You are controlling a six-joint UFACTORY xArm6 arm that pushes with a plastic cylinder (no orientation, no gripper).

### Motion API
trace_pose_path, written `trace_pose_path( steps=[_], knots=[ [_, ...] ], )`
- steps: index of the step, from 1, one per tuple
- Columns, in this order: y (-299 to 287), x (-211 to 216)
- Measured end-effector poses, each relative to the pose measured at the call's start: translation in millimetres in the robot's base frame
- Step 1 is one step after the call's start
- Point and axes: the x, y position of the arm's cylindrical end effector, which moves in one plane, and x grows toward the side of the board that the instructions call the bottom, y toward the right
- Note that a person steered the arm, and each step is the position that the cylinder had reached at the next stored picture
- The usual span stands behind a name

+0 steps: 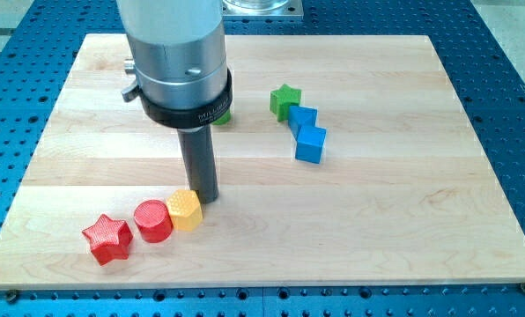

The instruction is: Make a diagonal line of hexagon and red blocks

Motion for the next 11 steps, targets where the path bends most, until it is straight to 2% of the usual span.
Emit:
trace_pose_path(
  steps=[3,4,7,9,11],
  knots=[
    [-19.4,-17.9],
    [-38.2,10.0],
    [-38.2,19.3],
    [-49.3,5.2],
    [-52.5,22.2]
  ],
)
